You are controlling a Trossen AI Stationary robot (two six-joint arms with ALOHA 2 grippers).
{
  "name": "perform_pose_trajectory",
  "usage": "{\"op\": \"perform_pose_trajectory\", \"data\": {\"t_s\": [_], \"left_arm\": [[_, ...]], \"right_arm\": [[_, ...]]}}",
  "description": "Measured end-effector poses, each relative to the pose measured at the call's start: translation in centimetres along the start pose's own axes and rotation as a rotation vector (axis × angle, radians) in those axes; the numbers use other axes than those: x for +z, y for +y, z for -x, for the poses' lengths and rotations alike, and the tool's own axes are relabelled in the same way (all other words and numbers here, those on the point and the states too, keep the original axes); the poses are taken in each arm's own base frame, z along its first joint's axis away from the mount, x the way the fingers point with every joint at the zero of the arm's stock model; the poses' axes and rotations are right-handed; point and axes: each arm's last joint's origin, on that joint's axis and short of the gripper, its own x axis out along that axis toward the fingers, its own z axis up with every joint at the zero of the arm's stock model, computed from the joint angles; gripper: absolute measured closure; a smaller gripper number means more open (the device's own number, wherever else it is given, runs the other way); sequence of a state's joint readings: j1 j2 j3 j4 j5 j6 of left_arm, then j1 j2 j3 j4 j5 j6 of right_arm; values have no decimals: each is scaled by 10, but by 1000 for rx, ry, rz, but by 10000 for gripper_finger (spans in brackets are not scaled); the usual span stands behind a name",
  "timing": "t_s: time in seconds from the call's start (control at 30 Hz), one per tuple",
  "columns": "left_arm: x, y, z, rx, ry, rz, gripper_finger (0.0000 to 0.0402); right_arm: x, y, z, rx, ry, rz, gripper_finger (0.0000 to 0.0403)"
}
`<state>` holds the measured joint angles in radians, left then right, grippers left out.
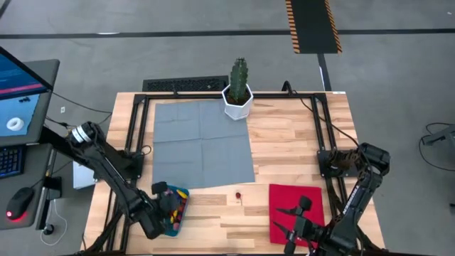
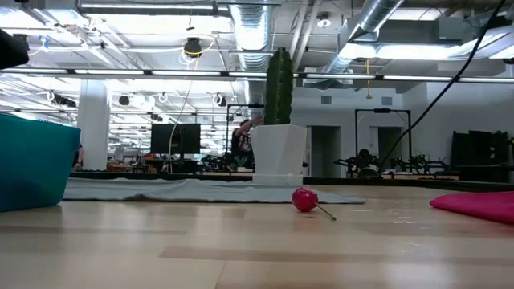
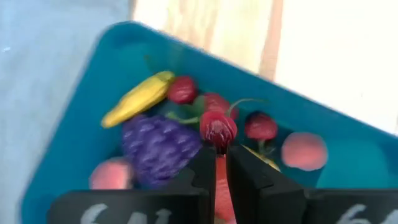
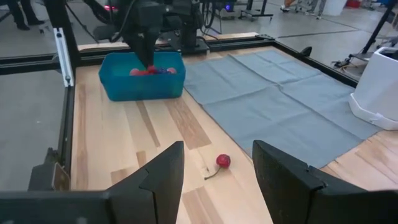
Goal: Pick and placing Produce into tupperware
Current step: Put the cherry into the blue bin
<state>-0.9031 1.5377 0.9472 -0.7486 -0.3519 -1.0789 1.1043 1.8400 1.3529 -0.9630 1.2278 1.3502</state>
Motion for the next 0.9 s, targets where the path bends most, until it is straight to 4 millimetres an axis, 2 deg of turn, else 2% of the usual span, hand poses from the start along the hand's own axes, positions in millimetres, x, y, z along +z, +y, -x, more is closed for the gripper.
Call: {"op": "perform_pose_trajectory", "data": {"t_s": [0.23,0.4,0.53,0.73,0.9], "left_arm": [[-10,29,19,-13,-129,151,386],[-14,34,20,-5,-156,174,362],[-20,38,14,30,-82,204,323],[-23,38,9,51,-65,192,236],[-22,36,13,54,-187,139,189]], "right_arm": [[0,0,-4,2,40,5,188],[2,0,-8,-9,40,2,188],[3,-1,-13,-20,51,-5,188],[4,-1,-15,-23,53,-11,188],[5,-1,-18,-31,47,4,188]]}}
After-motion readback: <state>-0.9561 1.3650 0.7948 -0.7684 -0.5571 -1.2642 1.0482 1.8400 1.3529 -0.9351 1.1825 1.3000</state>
